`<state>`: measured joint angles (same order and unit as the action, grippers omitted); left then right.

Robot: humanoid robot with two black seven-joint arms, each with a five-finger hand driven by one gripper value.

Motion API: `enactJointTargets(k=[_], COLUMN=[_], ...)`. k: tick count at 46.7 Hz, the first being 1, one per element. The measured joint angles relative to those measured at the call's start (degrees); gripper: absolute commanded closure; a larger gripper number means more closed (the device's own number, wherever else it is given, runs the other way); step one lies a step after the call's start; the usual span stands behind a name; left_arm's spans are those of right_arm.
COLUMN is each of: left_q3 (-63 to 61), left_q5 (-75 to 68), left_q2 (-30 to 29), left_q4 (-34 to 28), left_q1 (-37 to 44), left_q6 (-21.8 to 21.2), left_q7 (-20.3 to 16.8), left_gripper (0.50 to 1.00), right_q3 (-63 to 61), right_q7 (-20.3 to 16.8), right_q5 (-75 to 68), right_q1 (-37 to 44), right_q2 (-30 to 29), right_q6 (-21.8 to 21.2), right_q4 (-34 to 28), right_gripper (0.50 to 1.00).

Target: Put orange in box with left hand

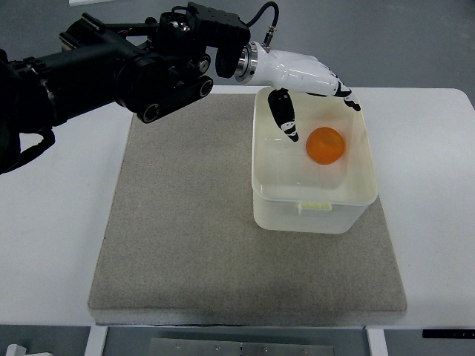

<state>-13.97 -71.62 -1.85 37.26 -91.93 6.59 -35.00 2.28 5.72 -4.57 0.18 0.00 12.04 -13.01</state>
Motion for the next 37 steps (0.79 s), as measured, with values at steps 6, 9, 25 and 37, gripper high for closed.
enactJointTargets(k=[6,9,25,37], left_q3=[0.0,0.05,-0.77,-0.82], left_q5=[0.03,0.04,-0.13,-0.19], left_q2=[-0.17,-0.28,-4.73,-8.3], left_q4=[-0.04,-0.33,-4.67,-13.69], left_q1=[0.0,0.0,0.01,1.51], left_q6=[0.0,0.0,0.0,0.0], left_q7=[0.0,0.0,-0.01,0.0], left_gripper=[0.568,0.568,0.559,0.549], right_q3=[0.0,0.0,0.0,0.0], right_q7=[0.01,0.01,0.01,0.0], right_q5=[0.0,0.0,0.0,0.0], right_q1=[0.0,0.0,0.0,0.01], right_q2=[0.0,0.0,0.0,0.0], right_q6=[0.0,0.0,0.0,0.0], right_q4=[0.0,0.0,0.0,0.0], right_gripper=[0.556,0.556,0.556,0.556])
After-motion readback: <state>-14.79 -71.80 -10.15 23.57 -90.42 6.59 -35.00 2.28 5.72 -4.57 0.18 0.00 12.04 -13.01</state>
